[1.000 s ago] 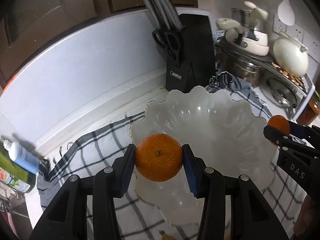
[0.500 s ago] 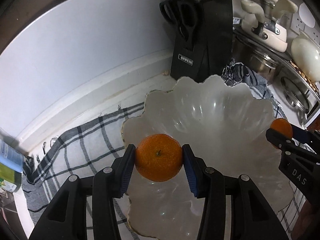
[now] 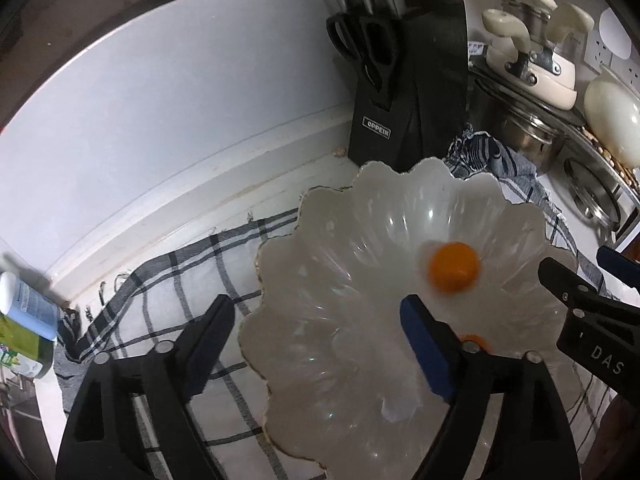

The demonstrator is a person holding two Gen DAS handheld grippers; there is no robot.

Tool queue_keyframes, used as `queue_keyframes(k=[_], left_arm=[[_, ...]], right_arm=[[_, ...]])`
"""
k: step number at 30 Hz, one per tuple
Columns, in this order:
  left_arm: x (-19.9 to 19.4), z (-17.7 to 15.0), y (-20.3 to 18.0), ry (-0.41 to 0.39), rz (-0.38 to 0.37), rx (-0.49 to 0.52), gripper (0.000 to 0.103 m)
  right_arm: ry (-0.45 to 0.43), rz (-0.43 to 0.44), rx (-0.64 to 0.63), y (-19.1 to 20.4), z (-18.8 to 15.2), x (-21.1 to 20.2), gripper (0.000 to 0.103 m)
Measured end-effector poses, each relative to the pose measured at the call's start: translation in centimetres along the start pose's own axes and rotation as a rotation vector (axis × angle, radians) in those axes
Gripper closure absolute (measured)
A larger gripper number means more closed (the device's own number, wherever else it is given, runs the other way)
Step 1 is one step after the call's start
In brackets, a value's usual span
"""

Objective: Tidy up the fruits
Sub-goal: 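Carry both tangerines into the white bowl and open both tools, then withdraw both tools from the bowl back toward the remaining fruit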

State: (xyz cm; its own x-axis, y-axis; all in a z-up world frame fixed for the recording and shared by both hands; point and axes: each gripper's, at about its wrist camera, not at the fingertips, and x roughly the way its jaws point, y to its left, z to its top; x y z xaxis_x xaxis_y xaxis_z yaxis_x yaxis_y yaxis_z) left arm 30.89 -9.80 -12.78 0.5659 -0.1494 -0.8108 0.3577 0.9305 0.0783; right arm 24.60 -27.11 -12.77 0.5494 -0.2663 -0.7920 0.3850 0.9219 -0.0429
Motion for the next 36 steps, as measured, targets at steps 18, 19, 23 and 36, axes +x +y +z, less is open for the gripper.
queue_keyframes(k=[18,19,23,36], left_arm=[[-8.2,-3.0,1.3,-0.072,0.051,-0.028,0.007],[-8.7,-3.3,1.3,-0.074,0.053,-0.033,0.007],[-10.2,-4.6,1.5,-0.075,0.061,-0.044,0.007],[-14.1,-9.9,1.4,-0.061,0.079,-0.081,0.007]], right_arm=[[-0.101,0.018,0.017,-0.1,-2.1,-8.3,0.014],[-0.104,0.021,0.018,-0.1,-2.3,-8.7,0.014],[-0.115,0.031,0.014,-0.1,-3.5,-10.3,0.014],[-0.122,0.062,-0.005,-0.1,-7.8,-13.8,0.014]])
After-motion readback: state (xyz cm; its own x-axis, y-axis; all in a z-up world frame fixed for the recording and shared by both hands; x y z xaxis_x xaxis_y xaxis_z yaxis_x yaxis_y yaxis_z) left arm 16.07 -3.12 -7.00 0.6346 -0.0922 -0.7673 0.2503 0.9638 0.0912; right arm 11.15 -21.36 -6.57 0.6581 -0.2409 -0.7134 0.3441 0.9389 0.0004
